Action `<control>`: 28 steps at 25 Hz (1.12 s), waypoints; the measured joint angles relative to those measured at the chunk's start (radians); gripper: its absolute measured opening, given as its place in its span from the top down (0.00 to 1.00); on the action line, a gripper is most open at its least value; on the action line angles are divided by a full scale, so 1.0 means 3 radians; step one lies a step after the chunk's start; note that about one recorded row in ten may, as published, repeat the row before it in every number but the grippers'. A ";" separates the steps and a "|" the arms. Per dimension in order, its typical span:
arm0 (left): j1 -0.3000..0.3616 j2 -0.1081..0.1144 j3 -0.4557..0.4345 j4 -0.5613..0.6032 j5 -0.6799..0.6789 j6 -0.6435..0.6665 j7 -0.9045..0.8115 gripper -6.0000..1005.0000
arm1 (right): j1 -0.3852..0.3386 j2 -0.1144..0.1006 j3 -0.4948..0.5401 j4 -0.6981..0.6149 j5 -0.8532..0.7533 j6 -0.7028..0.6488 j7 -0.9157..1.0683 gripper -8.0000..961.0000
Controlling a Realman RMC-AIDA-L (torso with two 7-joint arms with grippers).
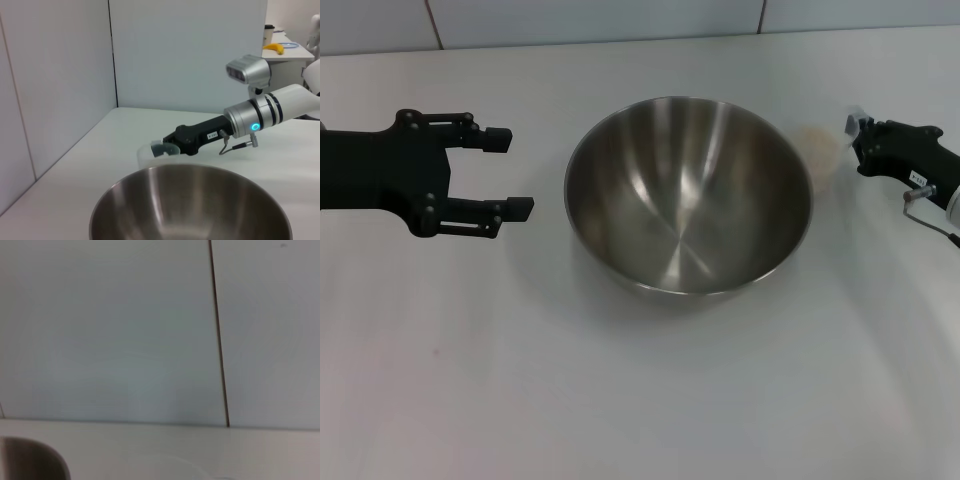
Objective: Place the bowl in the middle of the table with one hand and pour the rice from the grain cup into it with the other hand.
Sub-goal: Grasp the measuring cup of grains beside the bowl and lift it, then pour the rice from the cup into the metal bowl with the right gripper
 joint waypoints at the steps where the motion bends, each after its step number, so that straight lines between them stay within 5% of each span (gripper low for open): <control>1: 0.0000 0.0000 0.0000 0.0000 0.0000 0.0000 0.0000 0.20 | 0.0000 0.0000 0.0000 0.0000 0.0000 0.0000 0.0000 0.98; 13: 0.0019 -0.0050 -0.0203 0.0008 -0.0004 -0.0015 0.0012 0.20 | -0.0207 -0.0003 -0.0064 -0.0511 0.0287 -0.0933 -0.0775 0.98; 28: 0.0004 -0.0171 -0.0555 0.0013 -0.0014 -0.0005 -0.0083 0.20 | -0.0357 -0.0002 -0.0726 -0.1439 0.0273 -0.0949 -0.1715 0.98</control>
